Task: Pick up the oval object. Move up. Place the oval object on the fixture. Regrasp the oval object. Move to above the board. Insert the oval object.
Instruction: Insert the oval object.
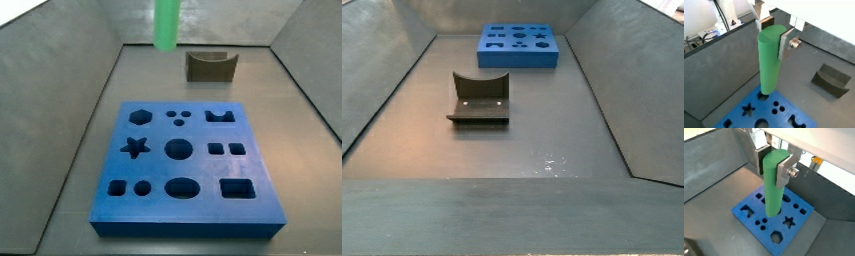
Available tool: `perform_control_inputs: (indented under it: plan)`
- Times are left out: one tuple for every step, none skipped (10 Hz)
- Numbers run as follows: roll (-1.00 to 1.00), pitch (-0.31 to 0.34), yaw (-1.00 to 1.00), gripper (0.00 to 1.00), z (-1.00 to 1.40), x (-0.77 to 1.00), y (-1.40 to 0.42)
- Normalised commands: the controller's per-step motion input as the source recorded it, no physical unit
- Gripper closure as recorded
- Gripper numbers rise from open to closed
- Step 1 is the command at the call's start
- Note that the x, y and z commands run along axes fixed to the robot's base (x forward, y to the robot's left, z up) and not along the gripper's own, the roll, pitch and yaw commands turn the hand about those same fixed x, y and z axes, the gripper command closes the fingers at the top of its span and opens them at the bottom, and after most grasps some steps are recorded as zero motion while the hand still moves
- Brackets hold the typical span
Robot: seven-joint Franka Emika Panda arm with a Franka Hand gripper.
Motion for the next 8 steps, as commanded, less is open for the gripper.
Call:
perform_control_inputs:
  plan:
    - [0.00, -0.147, -0.06, 1.00, -0.43, -0.12, -0.63]
    - [0.00, -0.143, -0.06, 1.00, -0.50, -0.01, -0.60]
    - [0.00, -0.139, -0.04, 1.00, -0.53, 0.00, -0.59]
    - [0.00, -0.131, -0.04, 1.00, -0.51, 0.00, -0.55]
    - [0.00, -0.116, -0.05, 1.00, -0.50, 0.01, -0.49]
    - [0.02, -0.089, -0.17, 1.00, -0.39, 0.00, -0.45]
    - [0.00, -0.039, -0.61, 1.00, -0.17, 0.14, -0.34]
    - [0.00, -0.016, -0.88, 1.00, -0.06, 0.01, -0.27]
